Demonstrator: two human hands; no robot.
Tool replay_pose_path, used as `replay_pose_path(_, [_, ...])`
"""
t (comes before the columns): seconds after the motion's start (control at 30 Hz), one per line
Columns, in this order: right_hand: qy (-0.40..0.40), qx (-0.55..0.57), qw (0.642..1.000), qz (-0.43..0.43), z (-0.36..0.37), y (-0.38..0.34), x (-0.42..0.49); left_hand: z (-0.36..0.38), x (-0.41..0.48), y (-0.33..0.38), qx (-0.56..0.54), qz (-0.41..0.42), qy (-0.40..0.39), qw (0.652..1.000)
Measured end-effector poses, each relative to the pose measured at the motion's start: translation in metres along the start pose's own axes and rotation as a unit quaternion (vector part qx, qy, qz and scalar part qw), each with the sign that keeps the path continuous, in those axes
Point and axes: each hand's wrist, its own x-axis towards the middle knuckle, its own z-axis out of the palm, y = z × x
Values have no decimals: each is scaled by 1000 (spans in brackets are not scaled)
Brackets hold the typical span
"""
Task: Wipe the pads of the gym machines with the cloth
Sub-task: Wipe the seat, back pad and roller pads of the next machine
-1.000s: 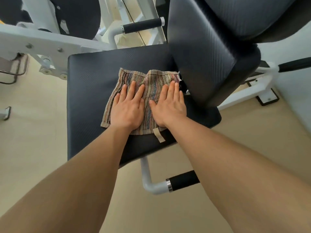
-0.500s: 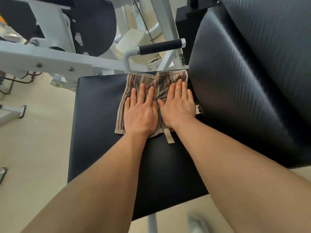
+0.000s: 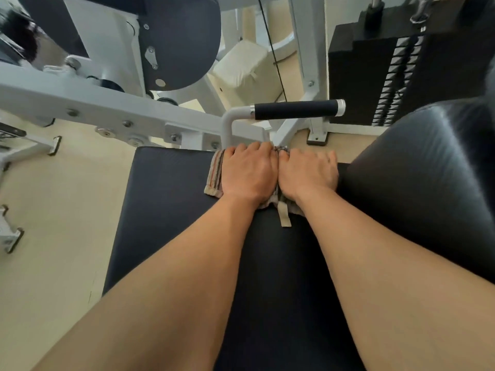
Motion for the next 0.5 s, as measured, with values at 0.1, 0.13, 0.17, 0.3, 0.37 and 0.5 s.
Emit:
replay_pose_path(0.1, [-18,11,1000,-21,1,-5,4,-6,9,-9,-24,39,-27,999])
replay_pose_path(0.13, [-21,20,999,-32,0,-8,5,-7,11,-14,-30,53,-37,997])
replay_pose_path(0.17, [-23,33,998,-49,0,-13,6,-9,12,-23,-32,58,-40,997])
replay_pose_path(0.3, [-59,79,987,-126,-7,-45,1,-19,7,-73,-38,60,16,997])
replay_pose_path(0.37, [-54,66,985,-149,-8,-54,-1,-20,2,-87,-70,57,29,996])
replay_pose_path(0.5, [-49,52,973,-218,-8,-83,-1,-28,-11,-115,-73,-7,67,995])
